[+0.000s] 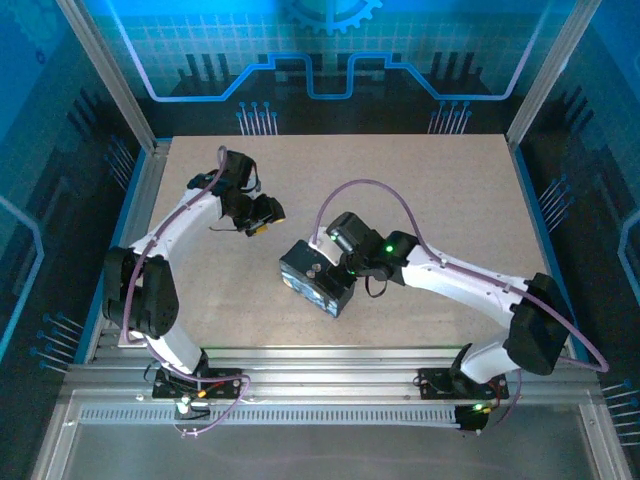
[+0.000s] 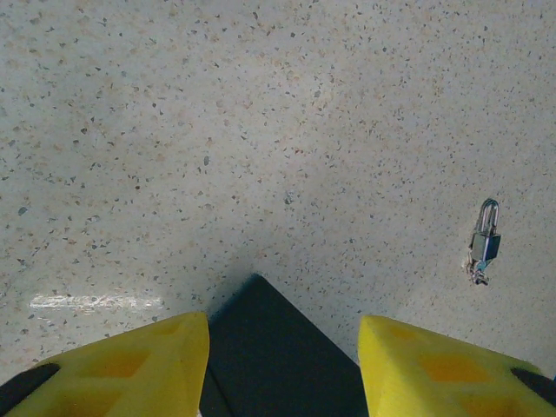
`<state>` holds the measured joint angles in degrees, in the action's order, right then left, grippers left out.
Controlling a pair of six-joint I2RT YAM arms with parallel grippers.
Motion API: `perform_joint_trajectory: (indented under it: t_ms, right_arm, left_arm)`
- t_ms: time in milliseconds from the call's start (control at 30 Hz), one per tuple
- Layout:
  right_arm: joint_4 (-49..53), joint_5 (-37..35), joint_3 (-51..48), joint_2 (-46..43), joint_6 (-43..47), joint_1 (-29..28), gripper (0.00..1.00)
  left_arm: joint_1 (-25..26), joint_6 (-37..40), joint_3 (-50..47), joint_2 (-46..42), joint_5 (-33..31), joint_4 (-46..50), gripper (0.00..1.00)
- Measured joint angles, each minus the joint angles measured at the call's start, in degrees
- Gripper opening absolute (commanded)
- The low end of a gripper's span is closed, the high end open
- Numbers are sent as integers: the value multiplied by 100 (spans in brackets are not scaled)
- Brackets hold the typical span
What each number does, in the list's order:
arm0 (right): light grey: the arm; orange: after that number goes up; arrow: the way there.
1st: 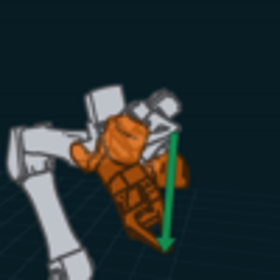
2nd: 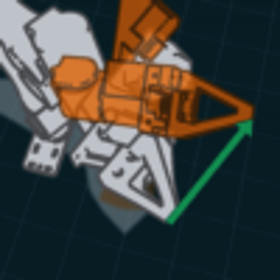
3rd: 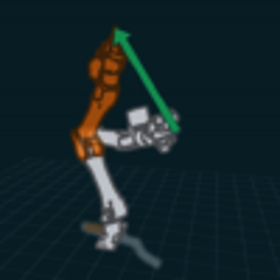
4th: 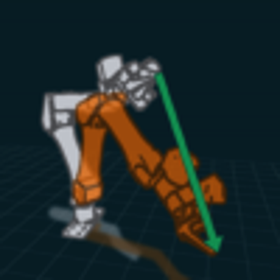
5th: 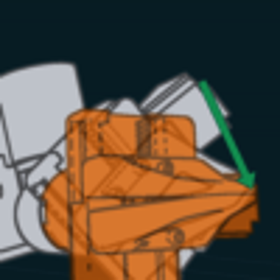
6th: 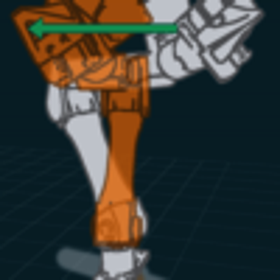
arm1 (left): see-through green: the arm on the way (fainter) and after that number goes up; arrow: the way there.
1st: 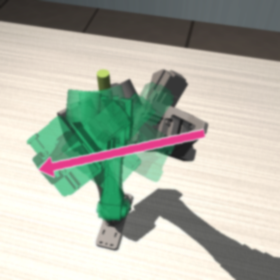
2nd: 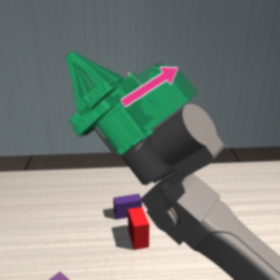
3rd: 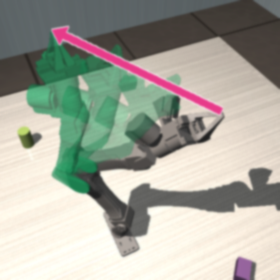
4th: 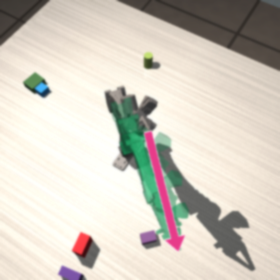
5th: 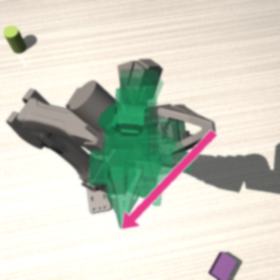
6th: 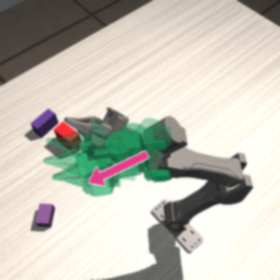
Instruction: Unlock the padlock with the key
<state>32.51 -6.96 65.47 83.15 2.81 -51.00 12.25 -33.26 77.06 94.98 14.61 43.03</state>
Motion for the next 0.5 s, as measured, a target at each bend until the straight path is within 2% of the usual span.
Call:
perform_joint_trajectory:
  t_ms: [267,500]
  right_arm:
    - [-55,107,-24,11,-20,0,100]
    - [-81,162,-96,354,-66,0,100]
  left_arm:
    - [0,0,-2,0,15,0,50]
    - [0,0,-9,0,15,0,50]
